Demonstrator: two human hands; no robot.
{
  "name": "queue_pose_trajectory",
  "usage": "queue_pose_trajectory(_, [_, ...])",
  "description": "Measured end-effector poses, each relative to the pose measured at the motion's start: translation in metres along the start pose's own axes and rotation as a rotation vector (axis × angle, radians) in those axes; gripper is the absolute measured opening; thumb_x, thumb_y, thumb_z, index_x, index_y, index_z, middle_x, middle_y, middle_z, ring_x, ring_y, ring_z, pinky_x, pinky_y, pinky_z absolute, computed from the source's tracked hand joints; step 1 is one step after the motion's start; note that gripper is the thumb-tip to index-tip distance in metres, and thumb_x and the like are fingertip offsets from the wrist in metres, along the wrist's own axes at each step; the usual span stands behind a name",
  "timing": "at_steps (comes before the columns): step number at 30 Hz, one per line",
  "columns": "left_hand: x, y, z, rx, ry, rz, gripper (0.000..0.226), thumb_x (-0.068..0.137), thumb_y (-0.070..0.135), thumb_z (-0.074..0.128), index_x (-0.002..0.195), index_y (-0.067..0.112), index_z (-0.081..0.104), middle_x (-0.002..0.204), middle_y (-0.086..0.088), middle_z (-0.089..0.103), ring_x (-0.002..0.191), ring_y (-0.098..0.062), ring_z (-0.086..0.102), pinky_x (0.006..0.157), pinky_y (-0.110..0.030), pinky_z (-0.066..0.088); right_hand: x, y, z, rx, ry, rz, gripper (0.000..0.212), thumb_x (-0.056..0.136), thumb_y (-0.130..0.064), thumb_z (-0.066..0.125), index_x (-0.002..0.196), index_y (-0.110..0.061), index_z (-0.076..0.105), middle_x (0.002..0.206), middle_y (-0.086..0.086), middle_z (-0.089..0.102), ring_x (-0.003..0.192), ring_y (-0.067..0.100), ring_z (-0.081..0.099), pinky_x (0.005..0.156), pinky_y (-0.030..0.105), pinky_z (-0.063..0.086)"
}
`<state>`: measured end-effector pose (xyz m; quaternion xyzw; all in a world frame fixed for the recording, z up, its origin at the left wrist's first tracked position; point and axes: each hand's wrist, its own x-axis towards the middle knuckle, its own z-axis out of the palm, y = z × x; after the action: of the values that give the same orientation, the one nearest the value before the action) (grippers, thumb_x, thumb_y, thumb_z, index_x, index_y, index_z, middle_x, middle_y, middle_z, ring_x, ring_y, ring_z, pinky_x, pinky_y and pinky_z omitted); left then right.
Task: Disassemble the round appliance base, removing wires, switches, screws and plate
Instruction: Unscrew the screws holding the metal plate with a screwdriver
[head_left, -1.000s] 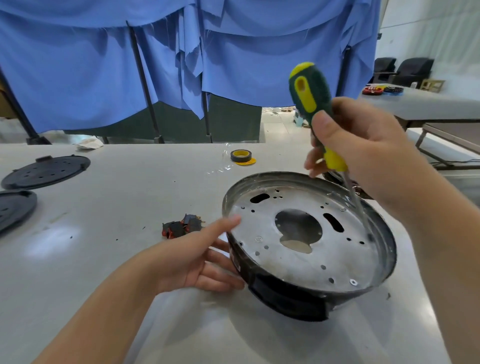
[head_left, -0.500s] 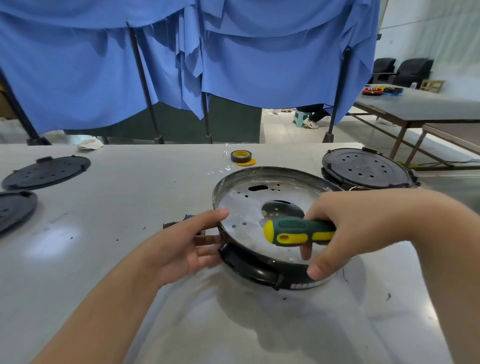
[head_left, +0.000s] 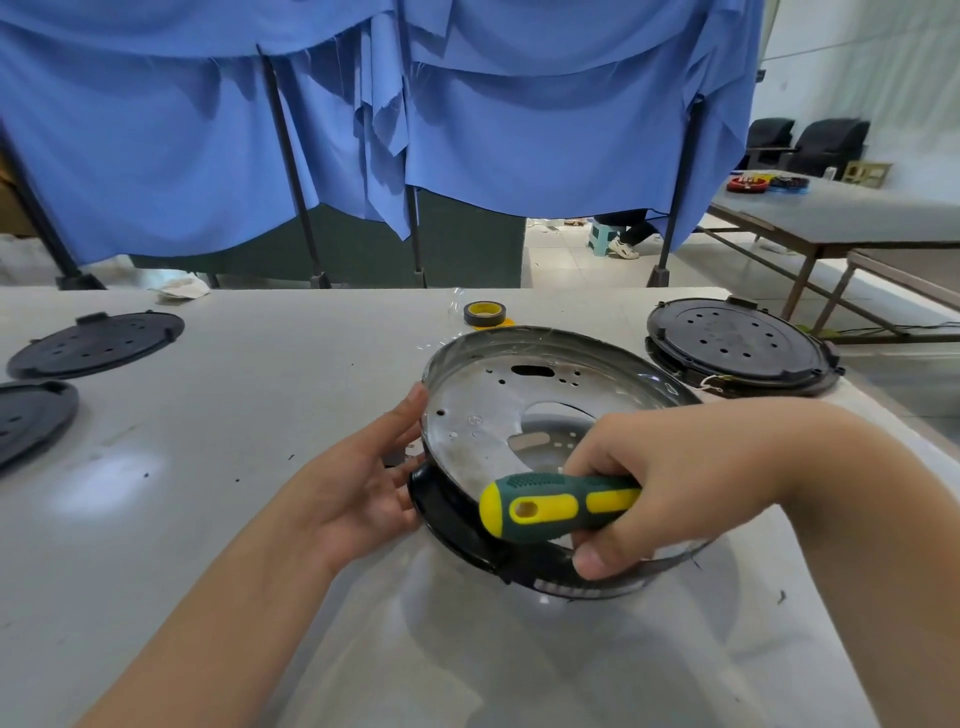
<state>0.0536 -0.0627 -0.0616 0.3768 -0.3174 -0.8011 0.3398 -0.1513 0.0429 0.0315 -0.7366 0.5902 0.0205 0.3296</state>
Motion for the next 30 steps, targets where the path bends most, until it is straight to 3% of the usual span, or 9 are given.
queue_pose_trajectory(4, [0.001,-0.004,0.003,-0.051,0.004,-0.021,0.082,0.051,0.032,0.087,0.124,0.005,0.061,0.108,-0.014,0.068,0.120,-0.033,0.058,0.104,-0.051,0.042,-0.002,0.000,-0.002,0.011,-0.021,-0.005,0.014,0.079,-0.037,0.072,0.070,-0.032,0.063,0.059,-0.017,0.059,0.052,-0.005,0.052,0.048,0.005,0.037])
queue_pose_trajectory(8, [-0.001,-0.006,0.008,-0.165,-0.024,-0.038,0.062,0.063,0.022,0.081,0.120,0.004,0.062,0.116,-0.016,0.068,0.111,-0.034,0.063,0.087,-0.055,0.052,-0.001,-0.003,0.001,-0.013,-0.031,0.006,0.014,0.076,-0.041,0.073,0.071,-0.031,0.065,0.057,-0.016,0.058,0.050,-0.003,0.049,0.048,0.010,0.036])
queue_pose_trajectory(12, [-0.001,-0.007,0.010,-0.225,-0.079,-0.032,0.066,0.068,0.021,0.076,0.129,0.005,0.055,0.131,-0.015,0.060,0.118,-0.032,0.059,0.093,-0.051,0.050,0.004,-0.006,0.005,-0.037,-0.035,0.029,0.024,0.067,-0.048,0.079,0.075,-0.029,0.068,0.059,-0.014,0.055,0.056,0.006,0.049,0.060,0.027,0.039])
queue_pose_trajectory(16, [-0.001,-0.008,0.009,-0.242,-0.143,-0.052,0.064,0.073,0.022,0.074,0.131,0.005,0.053,0.136,-0.014,0.055,0.123,-0.032,0.055,0.100,-0.048,0.046,0.004,-0.008,0.006,-0.059,-0.028,0.040,0.024,0.064,-0.050,0.080,0.073,-0.032,0.067,0.058,-0.014,0.054,0.054,0.005,0.048,0.061,0.028,0.038])
queue_pose_trajectory(23, [-0.003,-0.010,0.009,-0.262,-0.238,-0.048,0.098,0.046,0.025,0.094,0.134,0.007,0.052,0.134,-0.018,0.056,0.121,-0.036,0.056,0.092,-0.058,0.046,-0.005,-0.004,-0.001,-0.026,-0.025,0.021,0.022,0.067,-0.046,0.079,0.075,-0.028,0.068,0.060,-0.010,0.054,0.053,0.006,0.046,0.059,0.028,0.038])
queue_pose_trajectory(30, [0.000,-0.012,0.009,-0.248,-0.210,-0.082,0.071,0.074,0.035,0.074,0.135,0.006,0.050,0.135,-0.016,0.056,0.121,-0.033,0.057,0.092,-0.055,0.047,-0.011,0.001,-0.006,-0.010,-0.005,0.015,0.017,0.069,-0.043,0.077,0.072,-0.029,0.068,0.059,-0.011,0.054,0.053,0.005,0.048,0.058,0.027,0.039])
